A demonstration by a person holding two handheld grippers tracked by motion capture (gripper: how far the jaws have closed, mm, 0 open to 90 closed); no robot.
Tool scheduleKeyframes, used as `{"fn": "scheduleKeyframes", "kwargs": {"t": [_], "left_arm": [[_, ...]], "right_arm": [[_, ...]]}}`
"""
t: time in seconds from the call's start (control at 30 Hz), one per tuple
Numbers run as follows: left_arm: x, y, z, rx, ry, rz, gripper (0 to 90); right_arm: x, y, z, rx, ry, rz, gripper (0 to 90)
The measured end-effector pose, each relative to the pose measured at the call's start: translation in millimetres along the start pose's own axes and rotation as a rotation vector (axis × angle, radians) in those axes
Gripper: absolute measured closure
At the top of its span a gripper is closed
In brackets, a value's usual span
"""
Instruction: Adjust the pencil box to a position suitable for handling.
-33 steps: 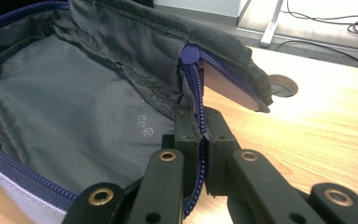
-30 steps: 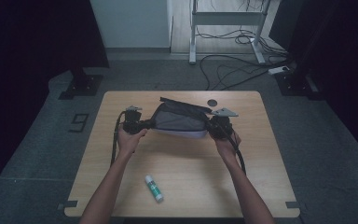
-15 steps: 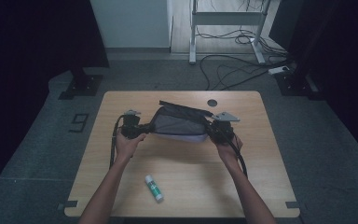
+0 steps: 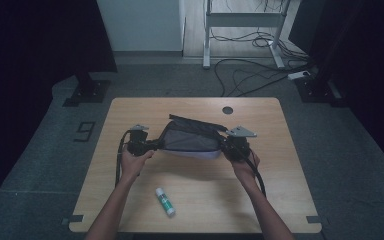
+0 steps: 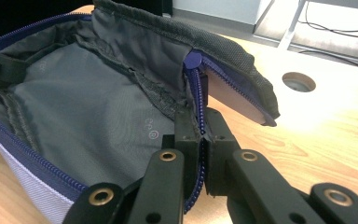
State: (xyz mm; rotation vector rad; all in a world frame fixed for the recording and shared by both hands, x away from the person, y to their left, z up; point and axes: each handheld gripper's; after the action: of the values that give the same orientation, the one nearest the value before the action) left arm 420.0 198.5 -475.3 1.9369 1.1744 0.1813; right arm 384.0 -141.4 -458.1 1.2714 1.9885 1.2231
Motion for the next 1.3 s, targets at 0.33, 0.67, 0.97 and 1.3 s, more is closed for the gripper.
{"fn": "scheduleKeyframes", "kwargs": {"t": [0.33, 0.67, 0.97, 1.3], "left_arm": [[-4.3, -18.2, -3.2, 0.012, -0.001, 0.005, 77.0], [-3.5, -29.8, 16.5, 0.092, -0.014, -0.007, 76.2], [-1.6, -35.5, 34.3, 0.143, -0.021, -0.023, 74.7], [1.1, -37.9, 39.5, 0.151, -0.035, -0.043, 68.6]], "right_arm": [[4.2, -13.2, -4.1, 0.007, 0.021, 0.004, 84.9], [-3.5, -34.0, 5.9, 0.061, 0.028, 0.032, 84.8], [-14.9, -46.2, 21.3, 0.131, 0.02, 0.059, 84.3], [-19.3, -52.9, 30.6, 0.178, 0.015, 0.064, 80.8]]}}
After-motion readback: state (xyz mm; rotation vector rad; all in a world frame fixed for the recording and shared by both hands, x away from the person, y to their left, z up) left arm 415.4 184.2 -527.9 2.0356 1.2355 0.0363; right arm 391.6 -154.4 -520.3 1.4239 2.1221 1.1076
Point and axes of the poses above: each handheld gripper's, and its own axes: z roughly forward along the jaws, y roughly out of its top, x roughly to its left, and after that the axes turned 2 degrees about z, right-handed
